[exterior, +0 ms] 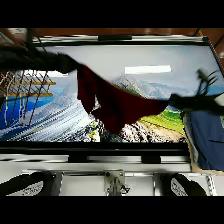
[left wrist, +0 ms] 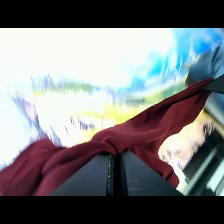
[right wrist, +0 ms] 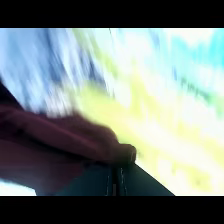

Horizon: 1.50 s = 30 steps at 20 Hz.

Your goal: Fold the shirts.

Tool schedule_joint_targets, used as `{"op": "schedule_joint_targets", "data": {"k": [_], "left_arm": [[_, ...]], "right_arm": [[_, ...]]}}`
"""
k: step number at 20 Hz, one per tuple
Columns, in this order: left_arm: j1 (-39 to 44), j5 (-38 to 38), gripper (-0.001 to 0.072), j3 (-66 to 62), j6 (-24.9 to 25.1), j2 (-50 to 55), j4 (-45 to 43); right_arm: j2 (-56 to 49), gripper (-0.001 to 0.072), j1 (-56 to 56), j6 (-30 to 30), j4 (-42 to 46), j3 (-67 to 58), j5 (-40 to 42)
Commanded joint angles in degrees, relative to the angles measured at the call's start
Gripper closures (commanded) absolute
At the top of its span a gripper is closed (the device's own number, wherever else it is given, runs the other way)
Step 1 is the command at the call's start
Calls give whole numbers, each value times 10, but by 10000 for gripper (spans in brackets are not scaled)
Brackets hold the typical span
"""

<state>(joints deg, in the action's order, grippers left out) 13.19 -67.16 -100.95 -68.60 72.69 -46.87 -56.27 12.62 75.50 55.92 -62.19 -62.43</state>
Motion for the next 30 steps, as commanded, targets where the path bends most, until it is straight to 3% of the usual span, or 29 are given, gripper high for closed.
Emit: {"op": "schedule_joint_targets", "data": {"k": [1,4,7,10,13,17,22,24,27,30], "left_arm": [[-3,-3,668,-201,-2,-5,21],[-3,39,668,-227,-2,-62,64],[-4,24,668,-154,-2,-135,20],[-4,-75,668,-117,-69,-164,-65],[-4,-189,669,-117,-74,-160,-91],[-4,-237,669,-117,-101,-156,-97],[-4,-293,669,-65,-152,-109,-220],[-3,-292,669,-5,-153,-73,-219],[-2,-238,669,57,-144,13,-217],[-4,-119,668,37,-140,90,-210]], "right_arm": [[96,643,16,-63,18,-225,59],[126,643,16,-54,16,-371,66],[143,643,16,-20,16,-428,39],[155,643,16,-12,17,-433,-26],[152,643,16,-1,28,-433,-93],[124,643,16,100,96,-433,-222],[25,642,16,135,85,-335,-299],[-15,643,15,115,71,-249,-264],[-89,642,15,75,-12,-149,-78],[-159,642,-16,31,-125,-148,99]]}}
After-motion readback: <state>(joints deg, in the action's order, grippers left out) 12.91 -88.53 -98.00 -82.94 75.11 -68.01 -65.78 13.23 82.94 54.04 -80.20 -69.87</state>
